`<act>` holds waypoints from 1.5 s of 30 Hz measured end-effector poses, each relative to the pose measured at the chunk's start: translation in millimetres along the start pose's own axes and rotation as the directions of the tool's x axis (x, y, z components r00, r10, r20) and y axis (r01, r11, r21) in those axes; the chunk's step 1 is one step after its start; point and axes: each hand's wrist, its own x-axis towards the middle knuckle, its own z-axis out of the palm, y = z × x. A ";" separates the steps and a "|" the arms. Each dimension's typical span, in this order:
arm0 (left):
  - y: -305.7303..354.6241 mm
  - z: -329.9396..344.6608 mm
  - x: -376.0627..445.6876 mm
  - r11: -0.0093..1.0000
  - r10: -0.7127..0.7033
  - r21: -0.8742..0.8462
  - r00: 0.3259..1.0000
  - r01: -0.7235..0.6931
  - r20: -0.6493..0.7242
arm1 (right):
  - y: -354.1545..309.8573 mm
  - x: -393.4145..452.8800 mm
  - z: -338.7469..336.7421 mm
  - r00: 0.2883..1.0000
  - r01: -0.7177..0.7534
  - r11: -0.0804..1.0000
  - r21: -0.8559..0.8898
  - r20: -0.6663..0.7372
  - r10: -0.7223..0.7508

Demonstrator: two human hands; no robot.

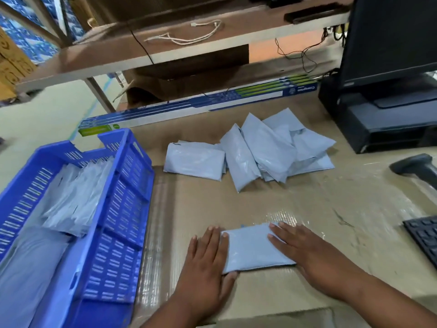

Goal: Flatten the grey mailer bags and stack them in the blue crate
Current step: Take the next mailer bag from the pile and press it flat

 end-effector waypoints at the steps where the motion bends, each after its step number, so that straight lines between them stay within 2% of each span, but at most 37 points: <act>1: 2.6 0.9 -2.0 1.000 -0.014 -0.009 1.000 0.014 0.003 | -0.3 -6.3 -1.2 1.000 -0.011 1.000 -0.004 -0.007 0.011; 7: 13.6 -0.8 -5.7 0.999 -0.033 -0.036 0.999 0.032 -0.025 | 0.2 -27.6 -8.4 0.991 -0.043 0.999 -0.004 0.129 0.043; 10: 9.4 -6.7 -6.2 0.973 -0.200 -0.138 0.972 0.183 -0.123 | -9.7 -21.2 -22.2 0.990 -0.083 0.994 0.068 0.120 0.075; 12: -0.5 -11.8 -3.0 0.925 -0.357 -0.201 0.918 0.321 -0.175 | -23.0 -5.1 -27.8 0.994 -0.090 0.994 0.068 0.075 0.085; 14: -12.0 -14.0 2.0 0.885 -0.450 -0.214 0.876 0.413 -0.171 | -39.1 22.0 -27.7 0.995 -0.096 0.994 0.047 0.021 0.095; 18: -16.8 -16.1 12.0 0.826 -0.491 -0.320 0.871 0.464 -0.004 | -70.4 84.4 -9.0 0.991 -0.111 0.991 0.072 0.080 0.105; 23: -7.0 -27.5 32.3 0.657 -0.570 -0.489 0.803 0.574 0.176 | -87.1 131.6 -1.9 0.971 -0.218 0.972 0.092 0.116 0.207; 27: -12.6 -36.9 37.3 0.420 -0.593 -0.669 0.743 0.614 0.310 | -79.4 144.9 -6.0 0.945 -0.319 0.895 0.310 0.182 0.274; 29: -17.7 -41.4 35.5 0.271 -0.569 -0.739 0.722 0.617 0.394 | -74.6 143.7 -9.1 0.952 -0.306 0.826 0.473 0.176 0.252; 31: -20.7 -44.7 31.2 0.187 -0.543 -0.765 0.713 0.617 0.442 | -73.8 140.7 -15.6 0.956 -0.286 0.747 0.601 0.133 0.260; 34: -17.6 -44.9 22.0 0.171 -0.499 -0.822 0.767 0.544 0.403 | -74.1 139.4 -28.1 0.944 -0.295 0.649 0.701 0.108 0.312; 38: -12.5 -49.7 19.8 0.170 -0.497 -0.885 0.813 0.433 0.303 | -72.3 148.0 -49.9 0.946 -0.284 0.514 0.810 0.150 0.286; 40: -12.8 -52.5 22.4 0.176 -0.493 -0.894 0.823 0.413 0.283 | -72.0 154.5 -61.4 0.954 -0.261 0.505 0.823 0.138 0.267; 45: -17.1 -57.7 25.5 0.191 -0.476 -0.904 0.842 0.382 0.255 | -74.2 170.9 -79.3 0.963 -0.257 0.579 0.774 0.153 0.223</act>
